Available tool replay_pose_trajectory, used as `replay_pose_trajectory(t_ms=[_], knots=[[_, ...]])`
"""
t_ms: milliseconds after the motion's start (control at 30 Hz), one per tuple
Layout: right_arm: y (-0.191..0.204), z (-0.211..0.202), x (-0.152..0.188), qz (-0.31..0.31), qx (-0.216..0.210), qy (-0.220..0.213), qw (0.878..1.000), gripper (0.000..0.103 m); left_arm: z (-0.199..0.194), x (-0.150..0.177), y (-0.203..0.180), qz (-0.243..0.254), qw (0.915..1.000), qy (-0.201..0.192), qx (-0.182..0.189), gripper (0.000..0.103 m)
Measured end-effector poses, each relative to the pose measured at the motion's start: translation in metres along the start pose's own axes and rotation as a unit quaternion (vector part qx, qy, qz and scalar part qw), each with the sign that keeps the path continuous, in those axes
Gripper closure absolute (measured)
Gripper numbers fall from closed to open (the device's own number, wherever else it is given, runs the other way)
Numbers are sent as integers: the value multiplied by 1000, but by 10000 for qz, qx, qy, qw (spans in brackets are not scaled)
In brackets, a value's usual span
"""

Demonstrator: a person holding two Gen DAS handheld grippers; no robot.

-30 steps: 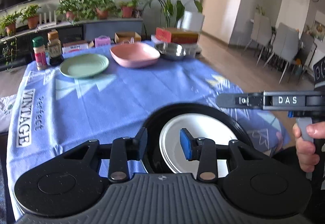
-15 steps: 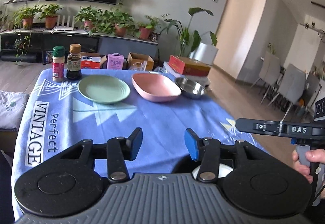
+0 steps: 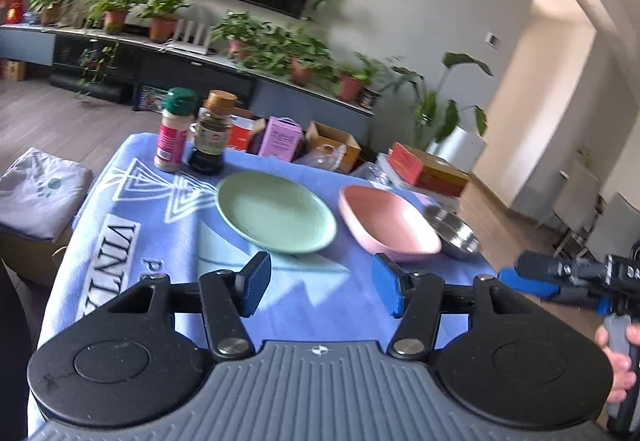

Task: Organize plates and bowls
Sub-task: 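Move both grippers to the rim of the pale green plate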

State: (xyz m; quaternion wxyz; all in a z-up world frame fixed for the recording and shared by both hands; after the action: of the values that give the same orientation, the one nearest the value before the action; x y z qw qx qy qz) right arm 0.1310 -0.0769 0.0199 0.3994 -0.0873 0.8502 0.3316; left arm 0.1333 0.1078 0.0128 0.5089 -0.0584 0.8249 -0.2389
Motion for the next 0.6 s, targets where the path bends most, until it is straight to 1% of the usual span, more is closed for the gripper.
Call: replay_pose_trajectory(t_ms=[67, 100, 300, 367, 433, 500, 567, 600], knots=[[-2, 14, -1, 166, -193, 195, 9995, 22, 9, -5, 11, -120, 9999, -25, -51, 51], [-1, 20, -3, 195, -209, 259, 9993, 22, 14, -9, 18, -197, 9998, -55, -85, 51], [8, 58, -13, 147, -38, 594, 9981, 22, 43, -26, 57, -665, 9975, -91, -218, 51], [8, 74, -16, 171, 40, 712, 9973, 22, 53, -30, 69, -793, 9963, -53, -315, 51], [5, 90, -19, 242, 118, 816, 9963, 22, 62, -32, 80, -806, 9958, 39, -431, 52], [0, 101, -21, 323, 203, 860, 9956, 22, 70, -32, 88, -864, 9951, 157, -453, 52], [-5, 110, -23, 435, 233, 933, 9944, 22, 78, -33, 97, -951, 9942, 249, -426, 55], [-6, 113, -23, 472, 241, 960, 9940, 23, 81, -33, 101, -985, 9938, 292, -431, 58]])
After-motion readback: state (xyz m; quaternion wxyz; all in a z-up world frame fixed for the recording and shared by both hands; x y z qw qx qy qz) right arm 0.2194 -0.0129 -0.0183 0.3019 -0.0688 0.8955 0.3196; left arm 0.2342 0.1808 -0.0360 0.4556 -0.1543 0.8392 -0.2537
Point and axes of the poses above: each gripper's, at about its wrist camera, not at the fingertips, and z roughly the way its jaws point, y to its left, x to its underside, the point moved 7 cm from there along z, roughly the way its jaws point, and after that the axes turned 11 degrees about x, right-handed, at the moved point
